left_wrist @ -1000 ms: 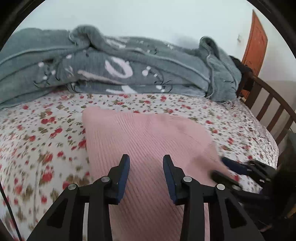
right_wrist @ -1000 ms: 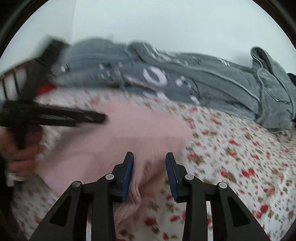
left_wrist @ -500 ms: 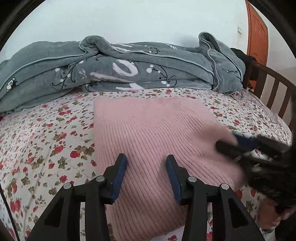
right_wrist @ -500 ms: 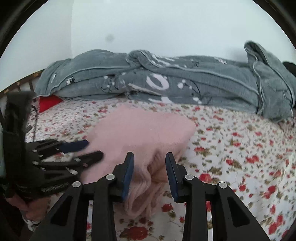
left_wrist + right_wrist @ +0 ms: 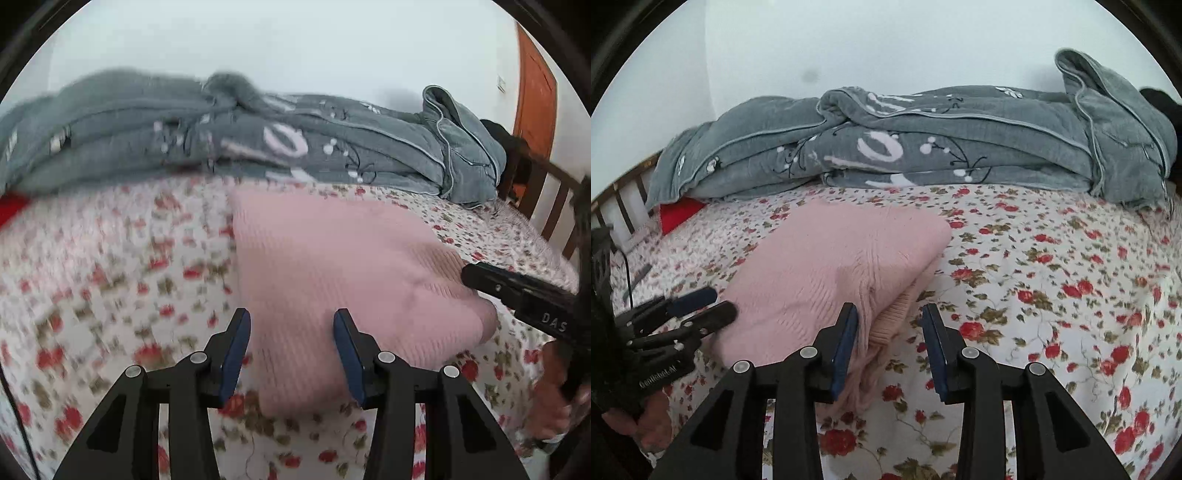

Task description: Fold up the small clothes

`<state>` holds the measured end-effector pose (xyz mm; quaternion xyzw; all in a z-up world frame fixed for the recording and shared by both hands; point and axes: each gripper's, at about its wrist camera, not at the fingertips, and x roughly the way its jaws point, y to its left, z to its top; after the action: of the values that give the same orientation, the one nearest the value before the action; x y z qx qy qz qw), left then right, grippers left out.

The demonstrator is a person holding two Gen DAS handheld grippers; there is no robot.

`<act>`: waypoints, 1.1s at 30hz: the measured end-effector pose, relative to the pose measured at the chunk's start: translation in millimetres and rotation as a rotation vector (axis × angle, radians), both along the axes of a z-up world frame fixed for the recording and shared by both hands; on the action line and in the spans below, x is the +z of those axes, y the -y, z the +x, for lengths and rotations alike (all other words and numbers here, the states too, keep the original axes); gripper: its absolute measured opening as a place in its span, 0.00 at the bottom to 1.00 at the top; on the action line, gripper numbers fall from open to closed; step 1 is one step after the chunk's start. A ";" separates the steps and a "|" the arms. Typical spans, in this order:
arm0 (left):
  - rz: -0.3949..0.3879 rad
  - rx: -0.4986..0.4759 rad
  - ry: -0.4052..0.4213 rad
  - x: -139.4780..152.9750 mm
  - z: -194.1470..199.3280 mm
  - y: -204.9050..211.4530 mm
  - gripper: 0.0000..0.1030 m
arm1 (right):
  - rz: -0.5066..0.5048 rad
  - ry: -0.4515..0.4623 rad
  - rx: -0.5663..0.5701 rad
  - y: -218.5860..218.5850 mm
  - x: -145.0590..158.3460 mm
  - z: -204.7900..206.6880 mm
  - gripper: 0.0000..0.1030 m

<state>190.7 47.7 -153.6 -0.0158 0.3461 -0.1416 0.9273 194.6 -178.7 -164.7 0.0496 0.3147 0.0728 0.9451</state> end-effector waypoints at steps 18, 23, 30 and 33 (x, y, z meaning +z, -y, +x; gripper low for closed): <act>-0.079 0.055 -0.034 7.2 -14.4 -45.7 0.47 | 0.145 0.018 0.021 11.1 11.3 -22.0 0.34; -0.101 0.058 -0.054 4.5 -8.4 -45.7 0.47 | 0.081 0.027 0.049 -17.6 10.9 -15.8 0.35; -0.061 0.036 -0.023 6.6 -12.5 -43.0 0.47 | 0.112 0.007 0.027 -14.3 -3.6 -2.2 0.07; -0.062 0.027 -0.021 6.4 -13.1 -45.0 0.47 | 0.140 0.055 -0.001 -3.7 4.2 -13.3 0.06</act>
<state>177.6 92.7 -147.2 -0.0508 0.3511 -0.1395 0.9245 181.3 -175.0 -160.6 0.1138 0.2827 0.0957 0.9476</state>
